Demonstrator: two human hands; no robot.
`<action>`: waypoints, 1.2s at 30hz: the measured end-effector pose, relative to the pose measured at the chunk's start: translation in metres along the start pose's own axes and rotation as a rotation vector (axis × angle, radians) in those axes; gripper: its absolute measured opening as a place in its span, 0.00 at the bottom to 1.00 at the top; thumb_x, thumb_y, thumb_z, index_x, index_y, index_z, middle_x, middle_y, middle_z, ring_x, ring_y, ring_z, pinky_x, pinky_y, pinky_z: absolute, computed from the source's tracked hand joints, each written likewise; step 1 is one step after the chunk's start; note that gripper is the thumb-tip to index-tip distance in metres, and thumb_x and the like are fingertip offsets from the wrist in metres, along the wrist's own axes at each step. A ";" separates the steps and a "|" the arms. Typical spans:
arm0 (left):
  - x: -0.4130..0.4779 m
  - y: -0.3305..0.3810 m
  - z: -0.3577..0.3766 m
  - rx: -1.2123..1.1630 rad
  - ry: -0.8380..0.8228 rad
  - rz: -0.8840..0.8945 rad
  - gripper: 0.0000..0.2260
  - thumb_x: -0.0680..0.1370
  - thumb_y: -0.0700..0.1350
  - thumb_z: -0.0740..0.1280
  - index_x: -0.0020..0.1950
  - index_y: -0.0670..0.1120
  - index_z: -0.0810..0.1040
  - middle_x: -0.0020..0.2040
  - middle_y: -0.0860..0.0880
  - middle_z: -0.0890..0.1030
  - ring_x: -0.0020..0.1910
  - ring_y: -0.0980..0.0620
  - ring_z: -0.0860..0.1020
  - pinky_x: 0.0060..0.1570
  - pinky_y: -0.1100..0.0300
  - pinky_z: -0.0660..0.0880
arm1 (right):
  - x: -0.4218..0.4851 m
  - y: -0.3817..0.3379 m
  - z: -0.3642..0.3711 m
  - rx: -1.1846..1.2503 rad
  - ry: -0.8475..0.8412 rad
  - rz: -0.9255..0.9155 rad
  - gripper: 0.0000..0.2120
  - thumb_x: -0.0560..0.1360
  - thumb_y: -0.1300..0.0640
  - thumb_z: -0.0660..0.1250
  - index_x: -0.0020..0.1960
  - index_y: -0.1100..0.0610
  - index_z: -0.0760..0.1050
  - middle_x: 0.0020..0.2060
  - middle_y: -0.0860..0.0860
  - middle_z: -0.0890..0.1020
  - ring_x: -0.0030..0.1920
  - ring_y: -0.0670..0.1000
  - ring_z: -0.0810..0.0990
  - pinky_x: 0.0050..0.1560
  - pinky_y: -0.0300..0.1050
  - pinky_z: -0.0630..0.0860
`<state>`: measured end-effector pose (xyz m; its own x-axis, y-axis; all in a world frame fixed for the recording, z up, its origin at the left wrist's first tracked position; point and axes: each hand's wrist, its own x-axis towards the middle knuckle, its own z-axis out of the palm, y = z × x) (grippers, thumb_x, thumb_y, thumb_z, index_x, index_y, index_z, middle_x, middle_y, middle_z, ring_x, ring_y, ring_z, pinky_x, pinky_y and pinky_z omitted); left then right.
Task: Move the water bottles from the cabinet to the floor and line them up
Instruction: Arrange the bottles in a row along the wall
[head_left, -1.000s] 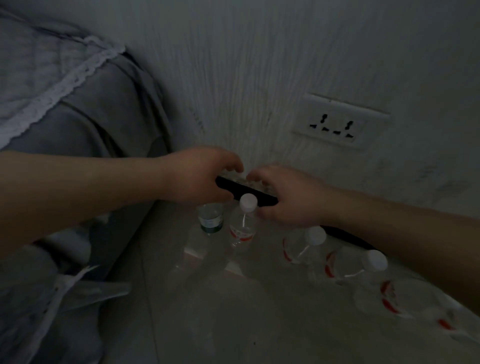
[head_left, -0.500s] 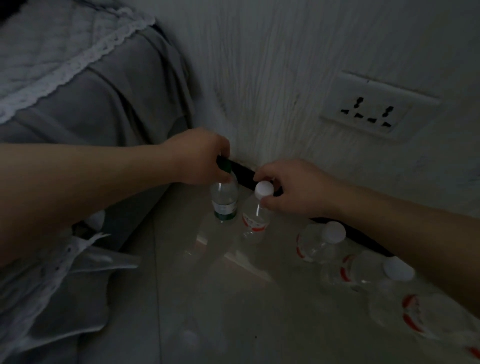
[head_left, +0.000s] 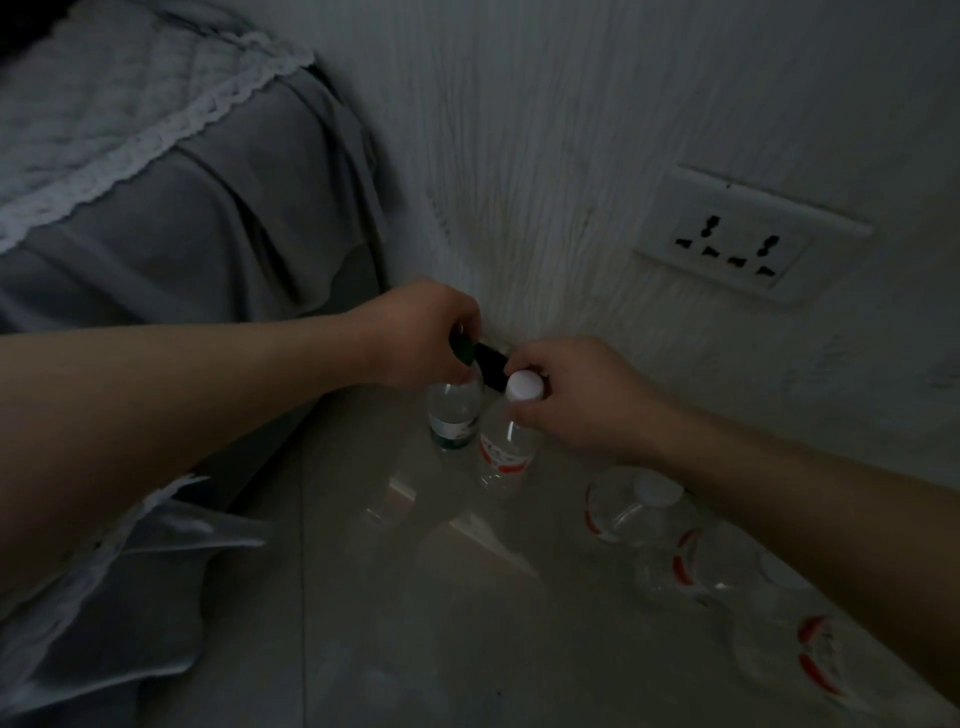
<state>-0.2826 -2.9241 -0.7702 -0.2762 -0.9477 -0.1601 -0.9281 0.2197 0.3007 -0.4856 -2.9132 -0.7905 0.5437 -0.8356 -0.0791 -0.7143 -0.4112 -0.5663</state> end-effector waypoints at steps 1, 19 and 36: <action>0.001 0.001 -0.002 0.006 -0.013 -0.003 0.14 0.68 0.51 0.76 0.50 0.52 0.78 0.42 0.55 0.78 0.42 0.55 0.77 0.43 0.57 0.77 | 0.001 0.001 -0.001 0.006 0.003 0.007 0.09 0.69 0.53 0.72 0.49 0.49 0.80 0.42 0.45 0.81 0.42 0.43 0.79 0.41 0.42 0.76; 0.039 0.001 -0.011 -0.037 -0.060 0.057 0.13 0.70 0.39 0.71 0.51 0.53 0.78 0.45 0.56 0.77 0.45 0.56 0.76 0.44 0.63 0.70 | 0.035 0.015 -0.020 -0.068 0.075 0.059 0.15 0.68 0.52 0.75 0.53 0.54 0.79 0.49 0.49 0.81 0.49 0.49 0.79 0.49 0.44 0.76; 0.052 -0.009 -0.011 -0.104 0.022 0.089 0.13 0.74 0.36 0.67 0.51 0.53 0.79 0.43 0.59 0.75 0.46 0.58 0.75 0.38 0.72 0.67 | 0.049 0.013 -0.018 -0.114 0.131 0.044 0.12 0.73 0.56 0.70 0.56 0.55 0.79 0.52 0.51 0.82 0.52 0.50 0.79 0.48 0.41 0.73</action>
<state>-0.2862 -2.9777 -0.7703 -0.3496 -0.9306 -0.1082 -0.8688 0.2788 0.4092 -0.4760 -2.9659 -0.7871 0.4535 -0.8912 0.0102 -0.7858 -0.4052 -0.4673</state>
